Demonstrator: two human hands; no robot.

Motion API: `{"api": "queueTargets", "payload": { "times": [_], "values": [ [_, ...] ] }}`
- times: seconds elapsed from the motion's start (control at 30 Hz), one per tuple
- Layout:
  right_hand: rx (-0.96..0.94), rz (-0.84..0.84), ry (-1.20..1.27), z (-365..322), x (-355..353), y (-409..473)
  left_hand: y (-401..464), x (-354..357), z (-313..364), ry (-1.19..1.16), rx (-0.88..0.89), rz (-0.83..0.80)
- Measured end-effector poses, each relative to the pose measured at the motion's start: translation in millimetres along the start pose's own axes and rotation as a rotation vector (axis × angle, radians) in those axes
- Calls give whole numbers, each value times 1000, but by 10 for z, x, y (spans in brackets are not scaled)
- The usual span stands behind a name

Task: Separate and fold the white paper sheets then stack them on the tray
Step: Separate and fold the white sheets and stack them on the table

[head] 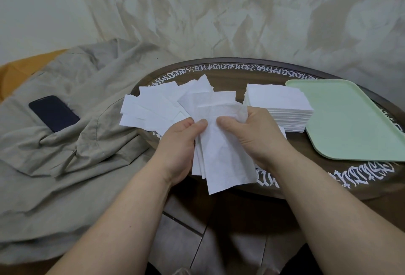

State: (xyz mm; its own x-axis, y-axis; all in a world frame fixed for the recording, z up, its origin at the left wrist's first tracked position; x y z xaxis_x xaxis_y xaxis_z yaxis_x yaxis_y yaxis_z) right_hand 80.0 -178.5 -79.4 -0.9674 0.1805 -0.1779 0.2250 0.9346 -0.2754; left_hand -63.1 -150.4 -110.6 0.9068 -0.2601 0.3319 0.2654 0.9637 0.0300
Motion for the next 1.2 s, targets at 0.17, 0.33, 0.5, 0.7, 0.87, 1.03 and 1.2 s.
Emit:
{"api": "queueTargets", "payload": {
  "times": [0.17, 0.33, 0.5, 0.7, 0.87, 1.03, 1.2],
  "values": [
    [5, 29, 18, 6, 1, 27, 26, -17, -38, 50, 2, -12],
    [0, 36, 25, 14, 8, 33, 29, 8, -44, 86, 22, 18],
    [0, 35, 41, 4, 0, 24, 23, 22, -46, 119, 26, 29],
    [-16, 42, -7, 7, 0, 22, 23, 14, -30, 148, 33, 25],
    [-433, 397, -516, -121, -46, 8, 3, 0, 62, 262, 110, -41],
    [-725, 359, -663, -88, 16, 42, -4, -43, 44, 323, 138, -102],
    [-790, 367, -674, -145, 22, -11, 2, -64, 33, 224, 79, -92]
  ]
}}
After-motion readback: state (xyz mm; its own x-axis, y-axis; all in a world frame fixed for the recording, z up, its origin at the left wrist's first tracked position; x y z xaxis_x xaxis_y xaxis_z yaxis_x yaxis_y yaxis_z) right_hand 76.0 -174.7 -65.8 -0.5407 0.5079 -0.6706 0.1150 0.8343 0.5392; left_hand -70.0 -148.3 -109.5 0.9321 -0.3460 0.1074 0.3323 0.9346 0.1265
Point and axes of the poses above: each hand's wrist, its own y-axis towards the middle knuckle, its own x-axis out of the palm, z = x × y, the point moved 3 cm from there along y, towards the middle knuckle, and after that the axes turned 14 degrees about x, right-handed, at the moved point
